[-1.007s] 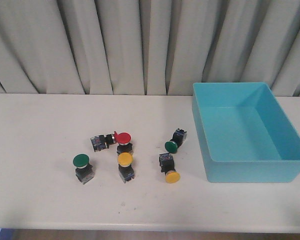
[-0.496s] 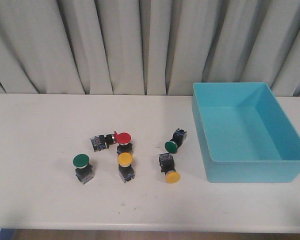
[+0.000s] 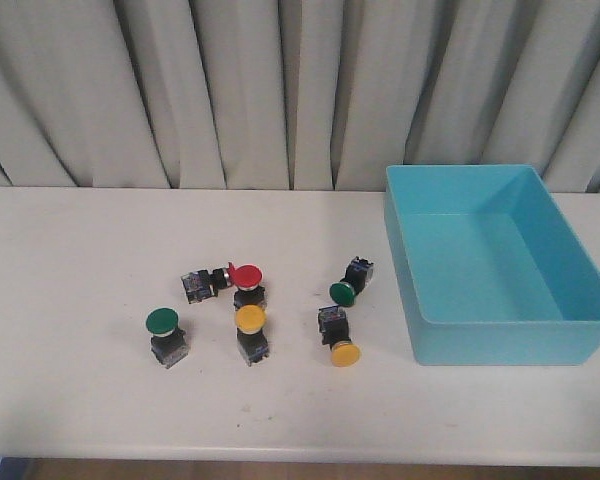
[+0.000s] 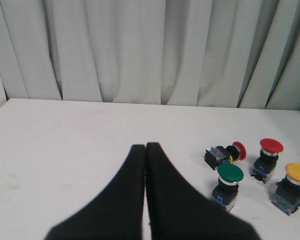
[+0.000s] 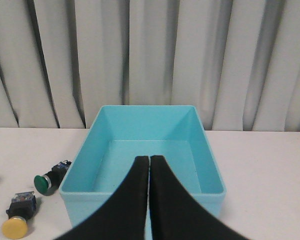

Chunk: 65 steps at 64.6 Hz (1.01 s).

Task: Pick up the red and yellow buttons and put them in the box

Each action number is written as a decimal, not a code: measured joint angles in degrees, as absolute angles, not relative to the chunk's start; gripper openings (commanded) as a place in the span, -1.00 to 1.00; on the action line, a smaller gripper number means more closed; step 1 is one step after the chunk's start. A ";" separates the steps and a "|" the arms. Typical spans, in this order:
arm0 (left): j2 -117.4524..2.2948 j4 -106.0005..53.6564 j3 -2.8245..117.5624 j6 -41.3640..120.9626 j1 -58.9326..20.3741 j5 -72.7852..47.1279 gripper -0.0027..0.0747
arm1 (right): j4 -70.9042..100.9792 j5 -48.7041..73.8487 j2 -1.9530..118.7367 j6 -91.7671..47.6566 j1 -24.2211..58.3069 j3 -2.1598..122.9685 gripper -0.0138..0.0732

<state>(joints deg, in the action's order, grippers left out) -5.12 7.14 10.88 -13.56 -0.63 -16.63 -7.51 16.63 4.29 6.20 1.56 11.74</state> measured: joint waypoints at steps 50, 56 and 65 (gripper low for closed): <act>-29.41 8.00 32.92 -7.26 -0.63 -21.49 -0.88 | -6.90 35.40 37.30 6.25 1.56 37.32 -0.59; -29.41 8.00 32.92 -7.20 -0.63 -22.19 -0.66 | -6.90 37.32 38.58 6.04 1.56 37.32 -0.38; -29.41 8.02 32.92 -7.20 -0.63 -22.45 -0.12 | -6.86 39.07 39.99 5.04 1.56 37.32 0.13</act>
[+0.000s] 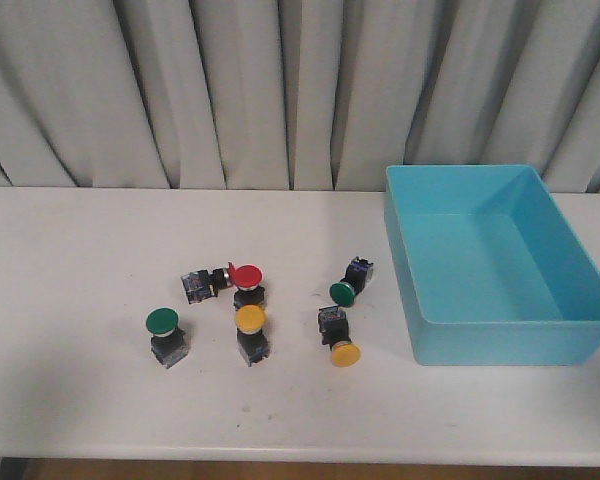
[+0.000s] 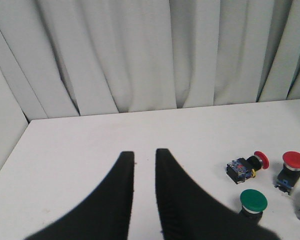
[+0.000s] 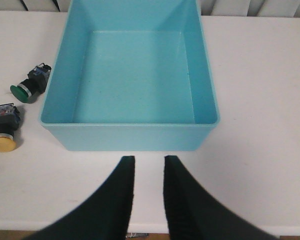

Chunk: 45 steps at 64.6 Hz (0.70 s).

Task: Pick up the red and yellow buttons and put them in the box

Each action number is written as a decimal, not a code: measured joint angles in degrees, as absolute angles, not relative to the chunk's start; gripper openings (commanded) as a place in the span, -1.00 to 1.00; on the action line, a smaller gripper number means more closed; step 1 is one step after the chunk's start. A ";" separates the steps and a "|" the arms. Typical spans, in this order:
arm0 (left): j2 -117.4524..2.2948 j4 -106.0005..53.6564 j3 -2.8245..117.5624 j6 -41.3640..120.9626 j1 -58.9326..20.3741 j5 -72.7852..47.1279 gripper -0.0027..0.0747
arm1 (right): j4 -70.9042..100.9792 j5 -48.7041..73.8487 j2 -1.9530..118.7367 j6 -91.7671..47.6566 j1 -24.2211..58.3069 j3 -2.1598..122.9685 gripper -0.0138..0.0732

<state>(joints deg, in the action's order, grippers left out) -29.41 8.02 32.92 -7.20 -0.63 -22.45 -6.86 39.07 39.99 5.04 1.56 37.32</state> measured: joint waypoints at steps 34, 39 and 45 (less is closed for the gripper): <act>-35.28 8.06 33.32 -6.91 -1.76 -23.55 0.51 | -6.86 39.75 40.28 3.50 1.56 37.32 0.62; -38.34 8.06 34.59 -5.61 -4.11 -26.01 0.51 | -6.86 39.75 40.28 3.44 1.56 37.32 0.59; -43.16 8.01 38.38 -2.72 -7.77 -30.50 0.51 | -6.86 39.75 40.28 3.39 1.56 37.32 0.56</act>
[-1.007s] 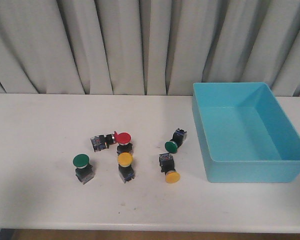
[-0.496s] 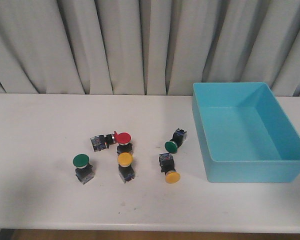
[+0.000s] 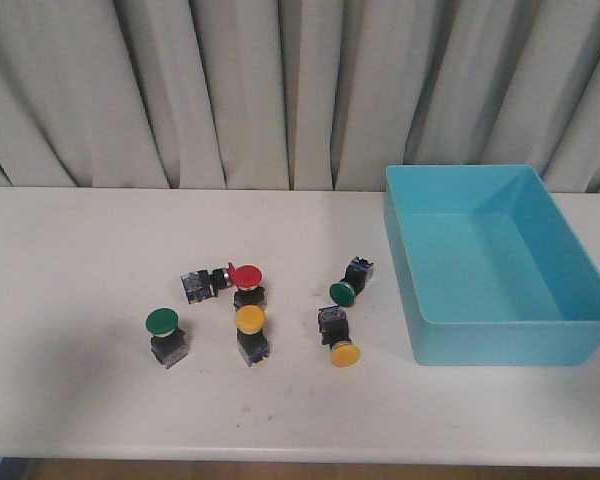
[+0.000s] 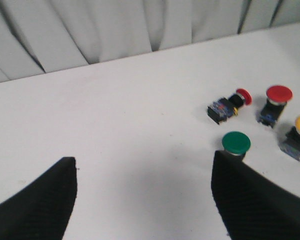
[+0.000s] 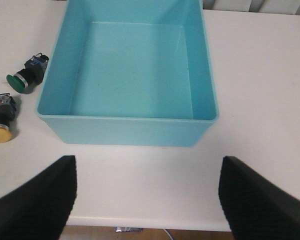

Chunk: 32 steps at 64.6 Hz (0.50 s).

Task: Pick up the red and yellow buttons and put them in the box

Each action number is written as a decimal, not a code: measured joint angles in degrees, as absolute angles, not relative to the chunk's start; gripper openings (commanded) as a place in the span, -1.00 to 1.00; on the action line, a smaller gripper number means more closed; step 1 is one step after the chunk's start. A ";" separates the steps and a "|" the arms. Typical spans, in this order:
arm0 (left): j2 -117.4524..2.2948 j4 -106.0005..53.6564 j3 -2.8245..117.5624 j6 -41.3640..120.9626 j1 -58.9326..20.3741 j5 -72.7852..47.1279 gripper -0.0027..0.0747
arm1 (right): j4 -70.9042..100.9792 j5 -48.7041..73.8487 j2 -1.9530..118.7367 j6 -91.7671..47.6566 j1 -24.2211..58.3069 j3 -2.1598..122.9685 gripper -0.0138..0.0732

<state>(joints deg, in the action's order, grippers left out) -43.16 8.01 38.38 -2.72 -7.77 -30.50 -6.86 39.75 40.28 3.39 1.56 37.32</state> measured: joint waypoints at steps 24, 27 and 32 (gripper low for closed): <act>-61.41 5.46 48.52 8.00 -18.97 -36.58 0.51 | -6.86 40.67 40.28 3.34 1.56 37.32 0.49; -63.61 4.95 49.16 8.66 -20.23 -36.58 0.51 | -6.86 40.67 40.28 3.34 1.56 37.32 0.49; -66.90 3.98 50.34 9.35 -22.05 -36.40 0.51 | -6.86 40.86 40.28 3.34 1.56 37.32 0.49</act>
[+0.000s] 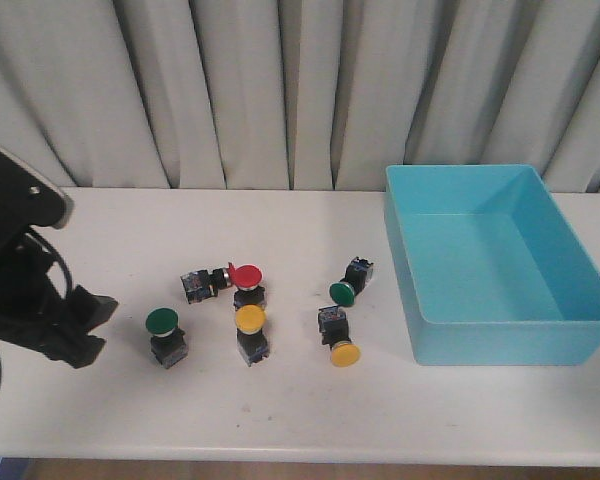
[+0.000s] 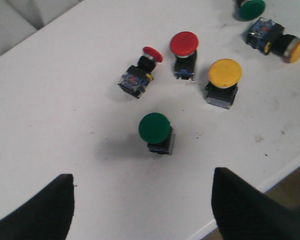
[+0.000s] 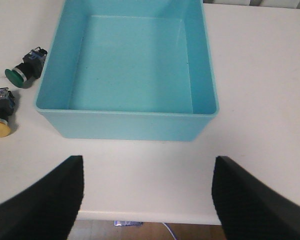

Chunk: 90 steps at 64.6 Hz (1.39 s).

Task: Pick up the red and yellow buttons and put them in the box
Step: 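Move the left gripper over the red-capped button and lower onto it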

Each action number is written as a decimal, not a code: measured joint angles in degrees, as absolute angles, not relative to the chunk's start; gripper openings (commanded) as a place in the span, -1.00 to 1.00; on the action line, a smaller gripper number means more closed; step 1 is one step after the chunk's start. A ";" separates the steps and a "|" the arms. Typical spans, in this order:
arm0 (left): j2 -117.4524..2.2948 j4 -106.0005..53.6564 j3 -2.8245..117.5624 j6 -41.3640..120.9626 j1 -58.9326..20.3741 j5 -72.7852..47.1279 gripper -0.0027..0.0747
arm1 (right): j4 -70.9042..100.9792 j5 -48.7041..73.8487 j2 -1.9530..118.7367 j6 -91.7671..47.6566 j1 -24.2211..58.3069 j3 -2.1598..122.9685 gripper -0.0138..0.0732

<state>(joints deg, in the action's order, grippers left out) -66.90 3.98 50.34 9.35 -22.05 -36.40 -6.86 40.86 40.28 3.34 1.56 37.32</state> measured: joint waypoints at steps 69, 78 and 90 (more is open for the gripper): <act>-113.22 3.05 91.32 3.17 -30.28 -47.44 0.51 | -6.68 41.01 40.28 3.34 1.56 37.32 0.49; -118.20 3.10 97.22 2.32 -29.17 -51.16 0.51 | -6.68 41.01 40.28 3.34 1.56 37.32 0.49; -123.60 3.36 103.26 2.16 -28.60 -52.88 0.51 | -6.68 41.01 40.28 3.34 1.56 37.32 0.49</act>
<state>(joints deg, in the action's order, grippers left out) -123.60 3.36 103.26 2.16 -28.60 -52.88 -6.68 41.01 40.28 3.34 1.56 37.32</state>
